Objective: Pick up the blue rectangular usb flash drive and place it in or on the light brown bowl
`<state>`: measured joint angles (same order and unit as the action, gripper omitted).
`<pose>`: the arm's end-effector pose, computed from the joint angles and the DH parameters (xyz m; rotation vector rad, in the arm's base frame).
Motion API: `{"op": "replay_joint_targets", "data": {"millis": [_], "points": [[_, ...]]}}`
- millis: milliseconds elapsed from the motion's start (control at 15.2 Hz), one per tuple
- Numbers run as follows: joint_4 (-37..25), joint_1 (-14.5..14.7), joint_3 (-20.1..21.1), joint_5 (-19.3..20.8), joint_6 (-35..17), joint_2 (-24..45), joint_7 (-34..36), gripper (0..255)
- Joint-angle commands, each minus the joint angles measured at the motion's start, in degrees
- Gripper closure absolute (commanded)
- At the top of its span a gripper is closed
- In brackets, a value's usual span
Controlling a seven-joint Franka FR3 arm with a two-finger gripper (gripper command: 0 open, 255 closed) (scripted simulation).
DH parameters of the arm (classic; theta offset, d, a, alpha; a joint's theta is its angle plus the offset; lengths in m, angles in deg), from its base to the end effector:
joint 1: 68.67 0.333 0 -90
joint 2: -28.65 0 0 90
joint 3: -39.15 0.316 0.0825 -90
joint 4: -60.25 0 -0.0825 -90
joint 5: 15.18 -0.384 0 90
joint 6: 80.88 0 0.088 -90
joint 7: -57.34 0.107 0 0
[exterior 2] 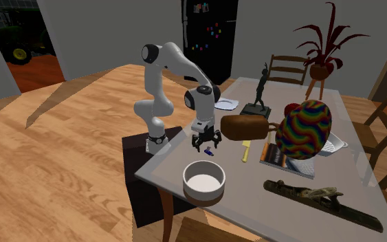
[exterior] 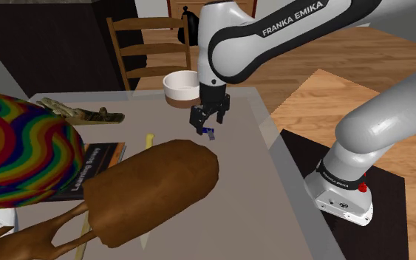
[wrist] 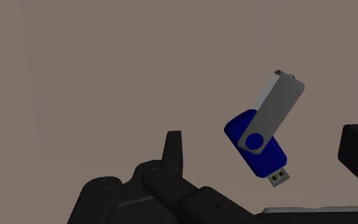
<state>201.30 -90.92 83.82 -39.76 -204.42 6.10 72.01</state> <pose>0.4015 0.1849 0.3965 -3.0496 0.2199 0.0169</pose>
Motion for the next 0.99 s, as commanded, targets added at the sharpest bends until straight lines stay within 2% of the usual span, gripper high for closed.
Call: {"op": "replay_joint_targets", "data": {"millis": [0,330,396,924], "points": [[0.12,-0.05,0.14,0.04,-0.35,0.21,0.03,0],[0.12,-0.05,0.13,0.04,-0.33,0.2,0.02,0],[0.12,-0.05,0.13,0.04,-0.33,0.2,0.02,255],[0.11,-0.06,0.13,0.04,-0.33,0.2,0.02,255]]}}
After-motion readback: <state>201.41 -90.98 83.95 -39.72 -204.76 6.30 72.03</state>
